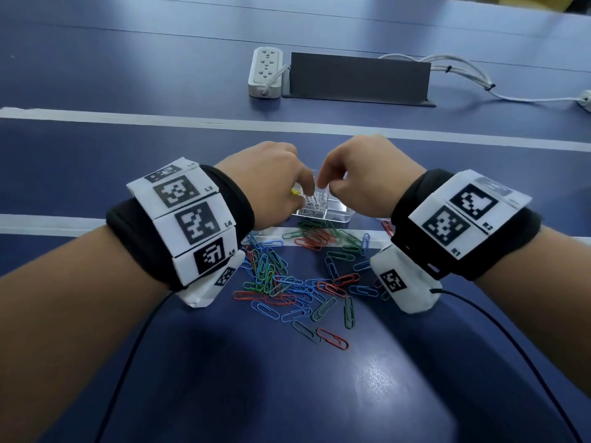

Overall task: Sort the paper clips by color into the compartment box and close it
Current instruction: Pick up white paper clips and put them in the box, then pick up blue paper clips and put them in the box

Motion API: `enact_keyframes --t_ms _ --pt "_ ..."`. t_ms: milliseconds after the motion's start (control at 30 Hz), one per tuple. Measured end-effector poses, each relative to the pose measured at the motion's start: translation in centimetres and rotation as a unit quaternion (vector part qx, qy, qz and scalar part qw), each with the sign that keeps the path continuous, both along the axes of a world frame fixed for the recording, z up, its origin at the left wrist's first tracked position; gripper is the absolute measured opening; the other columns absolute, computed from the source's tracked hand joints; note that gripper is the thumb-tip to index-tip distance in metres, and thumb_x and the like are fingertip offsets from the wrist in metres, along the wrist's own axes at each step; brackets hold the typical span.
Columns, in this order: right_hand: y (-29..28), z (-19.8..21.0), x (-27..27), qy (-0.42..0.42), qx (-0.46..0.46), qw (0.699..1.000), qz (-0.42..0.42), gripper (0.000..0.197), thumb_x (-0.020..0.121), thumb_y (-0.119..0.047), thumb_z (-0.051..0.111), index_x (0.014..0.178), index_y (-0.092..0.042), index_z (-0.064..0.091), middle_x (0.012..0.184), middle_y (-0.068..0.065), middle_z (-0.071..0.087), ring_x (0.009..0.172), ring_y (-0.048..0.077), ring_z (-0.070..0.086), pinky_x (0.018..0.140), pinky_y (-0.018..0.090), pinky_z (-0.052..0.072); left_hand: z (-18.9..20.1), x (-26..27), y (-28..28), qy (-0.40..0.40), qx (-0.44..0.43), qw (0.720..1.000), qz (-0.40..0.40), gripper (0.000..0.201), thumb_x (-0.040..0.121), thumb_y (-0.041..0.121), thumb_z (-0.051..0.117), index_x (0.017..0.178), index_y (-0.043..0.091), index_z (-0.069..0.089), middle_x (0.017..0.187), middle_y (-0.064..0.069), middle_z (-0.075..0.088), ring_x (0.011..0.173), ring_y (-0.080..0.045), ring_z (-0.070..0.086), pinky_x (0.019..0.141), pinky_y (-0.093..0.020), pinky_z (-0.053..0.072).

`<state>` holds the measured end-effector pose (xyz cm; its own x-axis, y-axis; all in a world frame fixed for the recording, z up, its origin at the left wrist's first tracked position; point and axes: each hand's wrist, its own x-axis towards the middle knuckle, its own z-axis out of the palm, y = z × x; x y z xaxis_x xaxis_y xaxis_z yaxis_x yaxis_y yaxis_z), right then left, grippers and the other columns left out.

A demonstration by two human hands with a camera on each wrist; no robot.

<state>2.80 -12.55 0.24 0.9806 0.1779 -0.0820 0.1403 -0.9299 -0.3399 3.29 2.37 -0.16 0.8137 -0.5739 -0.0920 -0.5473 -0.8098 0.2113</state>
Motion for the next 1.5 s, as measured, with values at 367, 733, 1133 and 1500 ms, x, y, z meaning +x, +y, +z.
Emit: enact_keyframes --t_ms 367,733,1133,1500 --pt "-0.6 -0.6 -0.5 0.001 -0.03 0.999 0.034 0.02 0.084 -0.025 0.057 0.1 -0.025 0.07 0.096 -0.002 0.064 0.09 0.017 0.054 0.083 0.027 0.044 0.0 -0.5 0.0 -0.029 0.018 0.999 0.003 0.022 0.086 0.031 0.053 0.099 0.029 0.07 0.097 -0.002 0.052 0.103 -0.026 0.053 0.094 -0.041 0.044" --pt "-2.4 0.9 -1.6 -0.019 -0.023 0.997 0.065 0.021 0.079 -0.01 0.057 0.083 -0.022 0.074 0.068 -0.008 0.061 0.07 0.011 0.058 0.071 0.019 0.042 -0.3 -1.4 0.2 -0.03 -0.003 0.999 0.013 0.027 0.087 0.04 0.052 0.11 0.03 0.063 0.1 0.0 0.054 0.102 -0.022 0.052 0.094 -0.037 0.043" --pt "-4.3 -1.0 -4.1 0.068 -0.09 0.984 0.134 0.022 0.077 -0.008 0.061 0.091 -0.025 0.064 0.072 -0.008 0.067 0.062 0.008 0.051 0.056 0.005 0.032 0.1 -2.8 2.0 0.079 0.034 0.995 -0.053 0.008 0.08 0.035 0.064 0.08 0.029 0.068 0.07 0.004 0.062 0.062 -0.003 0.05 0.057 -0.011 0.035" --pt "-3.9 -0.5 -5.9 0.068 -0.089 0.974 0.197 0.026 0.081 -0.015 0.059 0.099 -0.03 0.071 0.083 -0.01 0.06 0.072 0.008 0.047 0.072 0.022 0.04 0.0 -2.1 4.3 0.077 0.098 0.992 0.006 0.009 0.079 0.029 0.066 0.088 0.031 0.066 0.078 0.013 0.059 0.066 0.004 0.045 0.071 -0.021 0.039"
